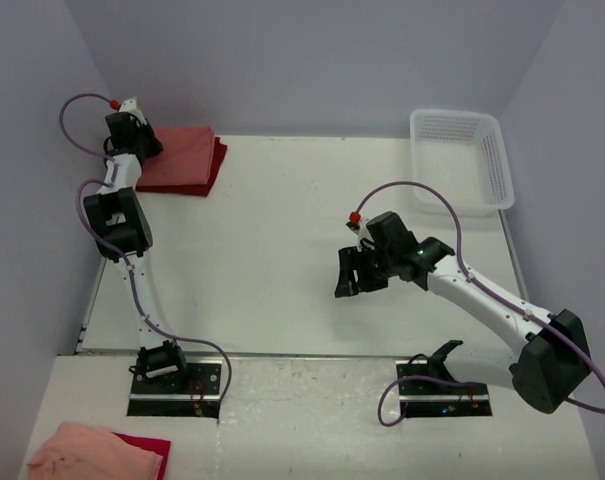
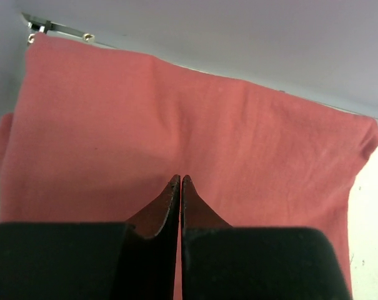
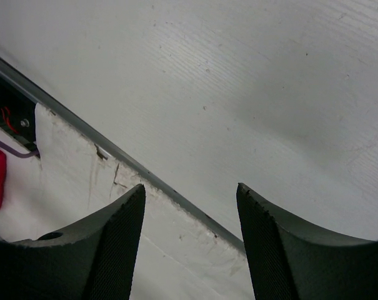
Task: Fold and stack the t-shirts
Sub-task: Put the neatly folded tshirt into the corner of the board with the left arm
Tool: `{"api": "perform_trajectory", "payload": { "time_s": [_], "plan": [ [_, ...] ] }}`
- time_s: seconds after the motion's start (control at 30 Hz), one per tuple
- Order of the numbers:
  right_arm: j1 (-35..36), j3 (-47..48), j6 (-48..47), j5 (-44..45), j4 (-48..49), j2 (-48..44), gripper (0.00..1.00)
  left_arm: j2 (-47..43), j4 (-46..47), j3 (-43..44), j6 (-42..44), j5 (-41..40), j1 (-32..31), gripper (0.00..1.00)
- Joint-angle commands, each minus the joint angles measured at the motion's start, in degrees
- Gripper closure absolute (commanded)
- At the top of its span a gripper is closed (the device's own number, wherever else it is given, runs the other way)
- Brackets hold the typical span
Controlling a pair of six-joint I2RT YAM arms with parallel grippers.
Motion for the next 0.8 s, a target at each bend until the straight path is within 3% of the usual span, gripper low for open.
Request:
{"api": "perform_trajectory", "payload": {
  "time_s": [0.0, 0.5, 0.77],
  "plan": [
    [0.0, 0.4, 0.4, 0.6, 0.4, 0.5, 0.38, -1.7, 2.6, -0.2, 1.7, -1.9, 0.5, 1.00],
    [-0.1, 1.7, 0.2, -0.1, 0.0, 3.7, 0.38, -2.4, 8.3, -4.7, 12.4, -18.5, 0.5, 1.00],
    [-0.2, 2.7, -0.1, -1.1, -0.2, 5.5, 0.39, 0.4, 10.8, -4.5, 16.9, -22.3, 0.4, 1.00]
  ]
}}
